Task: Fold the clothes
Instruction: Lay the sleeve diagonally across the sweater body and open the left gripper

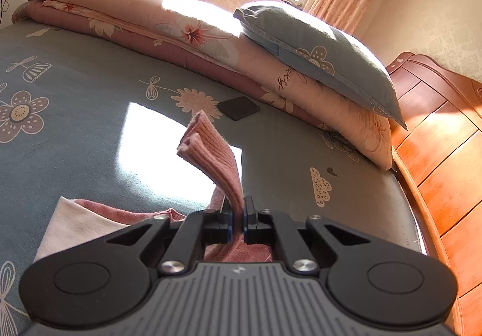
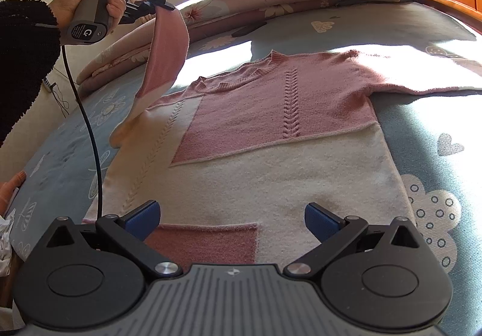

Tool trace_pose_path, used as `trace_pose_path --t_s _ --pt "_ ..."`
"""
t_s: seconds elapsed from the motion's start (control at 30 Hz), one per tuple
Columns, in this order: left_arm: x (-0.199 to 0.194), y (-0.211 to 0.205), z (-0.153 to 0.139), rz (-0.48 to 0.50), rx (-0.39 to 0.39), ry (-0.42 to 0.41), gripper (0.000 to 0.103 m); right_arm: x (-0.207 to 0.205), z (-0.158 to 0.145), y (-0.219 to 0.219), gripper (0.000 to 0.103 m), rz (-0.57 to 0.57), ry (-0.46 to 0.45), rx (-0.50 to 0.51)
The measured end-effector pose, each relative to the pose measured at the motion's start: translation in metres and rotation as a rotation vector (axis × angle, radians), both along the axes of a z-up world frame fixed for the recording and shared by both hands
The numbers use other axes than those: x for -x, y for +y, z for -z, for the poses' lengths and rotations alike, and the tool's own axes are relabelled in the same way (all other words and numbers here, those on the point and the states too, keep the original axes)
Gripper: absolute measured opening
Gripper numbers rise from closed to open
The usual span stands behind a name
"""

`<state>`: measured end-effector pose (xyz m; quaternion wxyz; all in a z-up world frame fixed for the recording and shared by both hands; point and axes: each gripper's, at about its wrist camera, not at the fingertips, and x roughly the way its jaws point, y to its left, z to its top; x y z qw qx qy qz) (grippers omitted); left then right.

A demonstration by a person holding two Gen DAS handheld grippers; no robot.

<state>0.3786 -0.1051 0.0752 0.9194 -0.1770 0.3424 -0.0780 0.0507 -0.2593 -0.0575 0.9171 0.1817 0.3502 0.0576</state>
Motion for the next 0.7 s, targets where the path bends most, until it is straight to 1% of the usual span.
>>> trace_pose_path --t_s 0.37,0.53,0.67,0.7 --pt "-0.006 -0.032 0.017 0.049 0.000 0.027 0.004 0.002 -0.003 -0.009 0.103 0.033 -0.015 -0.017" --pt "-0.005 -0.045 0.025 0.074 -0.019 0.048 0.004 0.003 -0.004 -0.013 0.103 0.044 -0.015 -0.029" --pt "-0.002 -0.054 0.037 0.096 -0.040 0.088 0.004 0.004 -0.004 -0.015 0.103 0.046 -0.015 -0.034" --pt "-0.002 -0.056 0.040 0.102 -0.045 0.099 0.006 0.004 -0.004 -0.015 0.103 0.047 -0.014 -0.036"
